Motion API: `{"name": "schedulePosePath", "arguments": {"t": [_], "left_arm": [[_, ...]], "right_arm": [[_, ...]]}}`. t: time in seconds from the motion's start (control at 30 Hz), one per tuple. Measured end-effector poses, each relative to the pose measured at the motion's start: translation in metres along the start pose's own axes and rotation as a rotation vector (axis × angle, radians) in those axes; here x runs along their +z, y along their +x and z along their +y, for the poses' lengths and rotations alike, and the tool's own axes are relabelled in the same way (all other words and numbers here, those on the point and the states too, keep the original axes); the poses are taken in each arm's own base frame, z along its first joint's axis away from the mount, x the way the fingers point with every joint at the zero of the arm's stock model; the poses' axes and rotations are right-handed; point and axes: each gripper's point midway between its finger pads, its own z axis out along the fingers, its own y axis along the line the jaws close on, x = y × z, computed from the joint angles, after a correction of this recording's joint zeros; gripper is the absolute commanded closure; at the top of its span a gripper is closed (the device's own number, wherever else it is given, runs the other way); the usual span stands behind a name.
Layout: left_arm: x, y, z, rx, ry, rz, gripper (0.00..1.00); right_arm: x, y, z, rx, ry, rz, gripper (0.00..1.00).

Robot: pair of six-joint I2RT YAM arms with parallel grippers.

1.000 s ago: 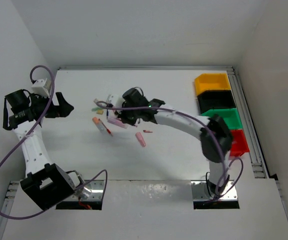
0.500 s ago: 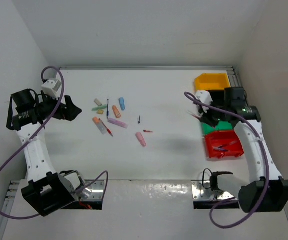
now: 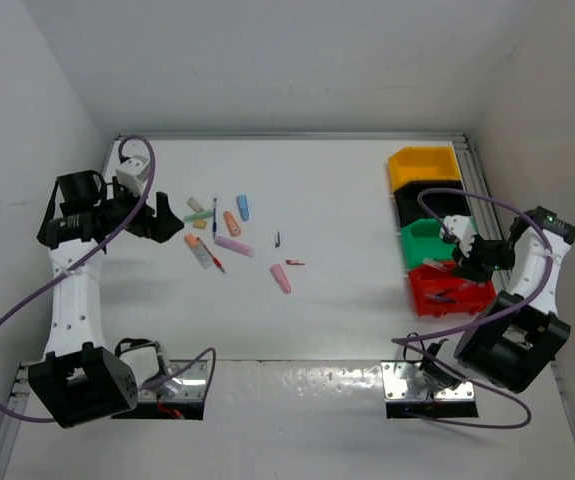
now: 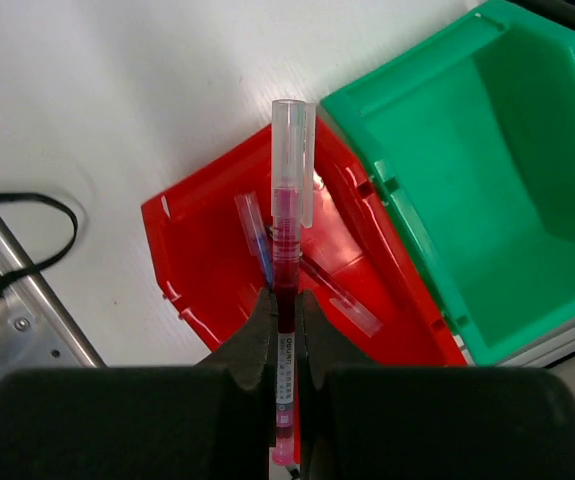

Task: Sort the stationery into containers
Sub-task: Place the pen in the storage box.

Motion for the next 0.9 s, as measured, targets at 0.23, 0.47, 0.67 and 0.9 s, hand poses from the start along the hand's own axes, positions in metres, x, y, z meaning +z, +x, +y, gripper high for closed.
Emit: {"name": "schedulePosePath", "arguments": {"t": [0.23,0.47,0.67,0.9], "left_arm": [[0.008,-0.001,-0.006,0.028,-0.008,0.019,0.01],[0.018,-0.004,-0.013,0.063,-0.03,0.039,0.01],[0.032,-0.004,-0.03,0.118,-0.001,0.066,0.03],[0.056,-0.004,-0.054,0.175,0.068,0.122,0.06]], "right_arm": [[0.01,0.015,0.004,-0.041,-0.058,0.002,1.0],[0.016,0.035,0.013,-0.021,-0.072,0.014,1.0],[0.017,0.046,0.015,-0.013,-0.074,0.032,0.68],[0.018,0.045,0.01,-0.016,-0.056,0.031,0.61]]}}
